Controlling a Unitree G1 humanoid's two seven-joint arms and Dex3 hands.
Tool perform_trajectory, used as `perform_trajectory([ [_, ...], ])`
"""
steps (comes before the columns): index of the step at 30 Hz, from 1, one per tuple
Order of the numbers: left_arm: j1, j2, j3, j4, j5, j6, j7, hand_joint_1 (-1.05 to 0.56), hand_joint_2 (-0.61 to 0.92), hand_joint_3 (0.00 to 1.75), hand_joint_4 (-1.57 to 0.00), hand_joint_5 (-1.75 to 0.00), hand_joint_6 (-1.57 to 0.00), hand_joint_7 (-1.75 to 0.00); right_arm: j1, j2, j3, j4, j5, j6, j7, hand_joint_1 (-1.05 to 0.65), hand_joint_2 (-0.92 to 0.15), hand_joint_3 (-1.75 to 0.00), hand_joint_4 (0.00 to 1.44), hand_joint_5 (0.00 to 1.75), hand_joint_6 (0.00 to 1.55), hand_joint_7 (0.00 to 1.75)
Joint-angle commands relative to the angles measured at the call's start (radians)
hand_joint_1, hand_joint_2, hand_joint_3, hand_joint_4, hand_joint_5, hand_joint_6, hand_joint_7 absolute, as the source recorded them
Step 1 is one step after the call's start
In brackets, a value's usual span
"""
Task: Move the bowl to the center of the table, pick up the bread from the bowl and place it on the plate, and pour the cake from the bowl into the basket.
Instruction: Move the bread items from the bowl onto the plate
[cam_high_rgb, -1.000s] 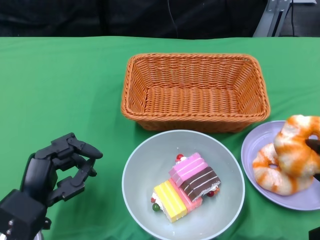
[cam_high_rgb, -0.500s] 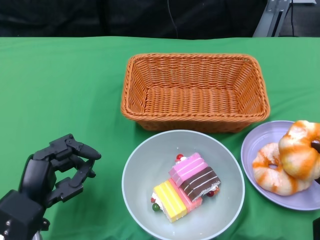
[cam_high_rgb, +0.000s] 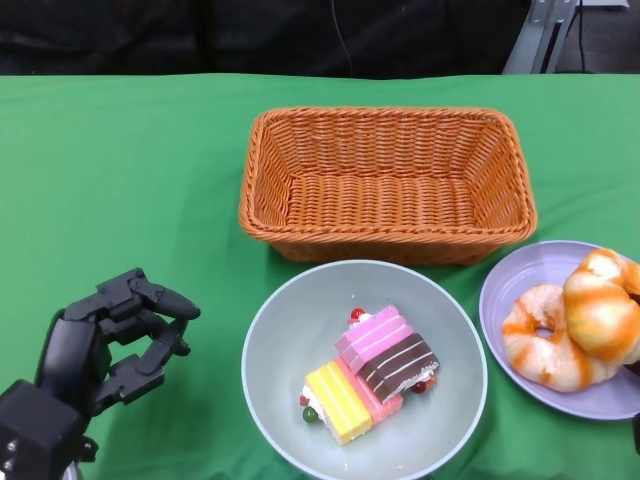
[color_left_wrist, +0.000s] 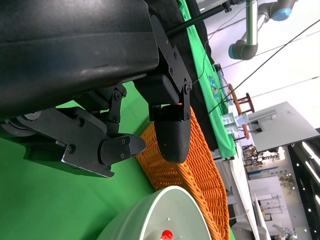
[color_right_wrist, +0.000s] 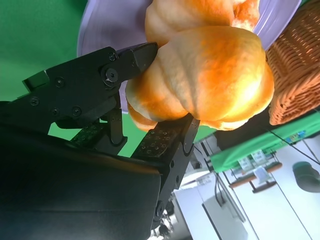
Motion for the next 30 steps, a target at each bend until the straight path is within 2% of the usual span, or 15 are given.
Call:
perform_trajectory([
  [1,-0.007,0.019,0.009,0.007,-0.006,-0.003,-0.004,0.05,0.86,0.53,-0.74,-1.39,-0.81,-1.02,0.018,0.013,0.004,-0.009,0.004,0.035,0.05,-0.08,-0.9,0.0,0.78,1.18,1.17,0.01],
  [2,-0.007,0.019,0.009,0.006,-0.003,-0.003,-0.003,0.05,0.86,0.53,-0.75,-1.39,-0.81,-1.02,0.019,0.013,0.006,-0.013,0.001,0.041,0.055,-0.08,-0.9,0.0,0.78,1.16,1.16,0.0],
  [4,-0.005,0.021,0.007,0.004,0.003,-0.004,0.002,0.05,0.86,0.53,-0.75,-1.39,-0.81,-1.02,0.02,0.012,0.011,-0.017,-0.009,0.045,0.052,-0.12,-0.91,0.0,0.84,0.86,1.1,0.01],
  [6,-0.004,0.02,0.007,0.002,0.003,-0.004,0.002,0.05,0.86,0.53,-0.76,-1.39,-0.81,-1.03,0.022,0.012,0.015,-0.027,-0.021,0.054,0.043,-0.16,-0.91,0.0,0.95,0.46,1.02,0.0],
  [7,-0.004,0.019,0.007,0.002,0.005,-0.006,0.004,0.05,0.87,0.53,-0.75,-1.39,-0.81,-1.03,0.024,0.012,0.017,-0.035,-0.027,0.064,0.037,-0.16,-0.91,0.0,0.97,0.34,0.97,0.01],
  [10,-0.004,0.017,0.007,0.002,0.003,-0.008,0.003,0.06,0.87,0.53,-0.76,-1.39,-0.81,-1.03,0.031,0.015,0.02,-0.058,-0.039,0.092,0.026,-0.15,-0.89,0.0,0.94,0.12,0.83,0.0],
  [17,-0.004,0.017,0.007,-0.001,-0.001,-0.007,-0.002,0.05,0.87,0.53,-0.75,-1.39,-0.8,-1.04,0.053,0.014,0.033,-0.106,-0.076,0.117,-0.022,-0.23,-0.87,0.0,0.73,0.0,0.59,0.0],
  [18,-0.005,0.017,0.008,0.0,-0.001,-0.009,-0.002,0.05,0.87,0.54,-0.75,-1.4,-0.8,-1.04,0.058,0.012,0.036,-0.119,-0.087,0.121,-0.035,-0.31,-0.89,-0.01,0.61,0.0,0.51,0.0],
  [22,-0.008,0.02,0.009,0.007,0.003,-0.015,0.002,0.05,0.86,0.54,-0.75,-1.4,-0.8,-1.04,0.083,0.014,0.031,-0.181,-0.102,0.14,-0.044,-0.44,-0.92,-0.02,0.41,0.0,0.37,0.0],
  [30,-0.006,0.02,0.009,0.001,0.004,-0.003,0.005,0.05,0.85,0.56,-0.75,-1.4,-0.8,-1.04,0.111,0.023,0.023,-0.251,-0.115,0.167,-0.05,-0.53,-0.92,-0.09,0.23,0.0,0.35,0.0],
])
